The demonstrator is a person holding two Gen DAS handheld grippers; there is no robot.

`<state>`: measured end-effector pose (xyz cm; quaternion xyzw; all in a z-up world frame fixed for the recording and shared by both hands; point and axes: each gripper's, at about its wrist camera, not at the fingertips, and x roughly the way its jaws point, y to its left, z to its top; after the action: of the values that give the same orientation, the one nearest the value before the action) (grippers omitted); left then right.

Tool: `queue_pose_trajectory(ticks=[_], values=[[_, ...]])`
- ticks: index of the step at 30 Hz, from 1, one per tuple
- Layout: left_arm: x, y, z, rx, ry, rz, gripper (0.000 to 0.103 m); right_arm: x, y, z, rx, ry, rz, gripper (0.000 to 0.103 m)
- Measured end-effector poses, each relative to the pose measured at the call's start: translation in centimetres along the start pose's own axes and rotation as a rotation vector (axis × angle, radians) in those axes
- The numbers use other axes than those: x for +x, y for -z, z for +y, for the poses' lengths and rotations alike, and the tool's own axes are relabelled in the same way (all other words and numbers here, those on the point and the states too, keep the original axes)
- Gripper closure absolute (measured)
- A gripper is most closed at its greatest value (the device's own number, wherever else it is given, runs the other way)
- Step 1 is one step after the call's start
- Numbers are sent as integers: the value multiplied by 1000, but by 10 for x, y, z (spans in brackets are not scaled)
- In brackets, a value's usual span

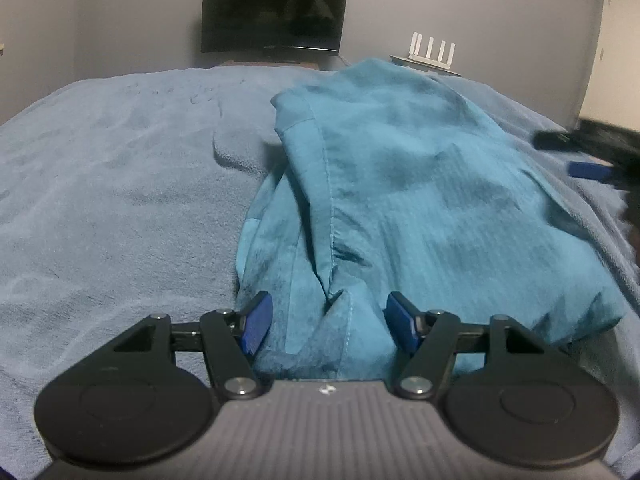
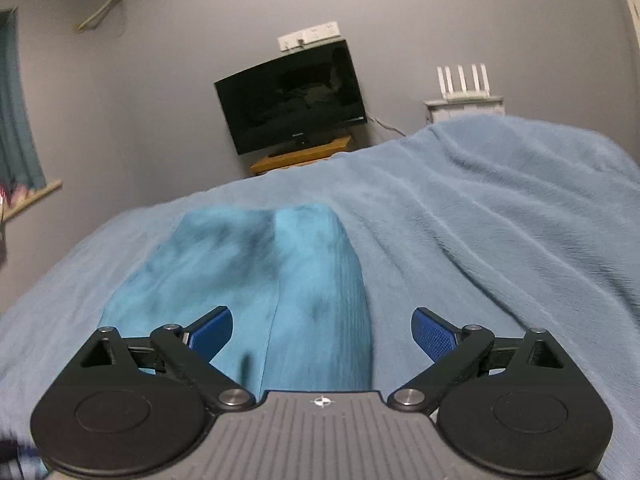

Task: Fold large clothes
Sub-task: 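Open the right gripper and press the folded bundle flat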

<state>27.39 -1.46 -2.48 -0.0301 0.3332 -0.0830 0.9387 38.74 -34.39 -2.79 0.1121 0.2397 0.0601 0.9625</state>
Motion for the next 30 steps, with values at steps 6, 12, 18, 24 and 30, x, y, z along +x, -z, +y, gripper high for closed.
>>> queue_pose_trajectory(ticks=[6,12,18,24,30], values=[[-4,2,1,-5,6,4,40,-83,37,21,-133,6,37,5],[-5,4,5,-20,23,11,40,-160,76,49,-197,56,104,7],[-6,6,14,-59,54,23,40,-172,105,90,-461,107,113,7],[-5,6,16,-72,64,32,38,-164,118,125,-649,17,5,14],[-1,6,15,-59,43,41,38,-141,120,132,-563,-51,25,53]])
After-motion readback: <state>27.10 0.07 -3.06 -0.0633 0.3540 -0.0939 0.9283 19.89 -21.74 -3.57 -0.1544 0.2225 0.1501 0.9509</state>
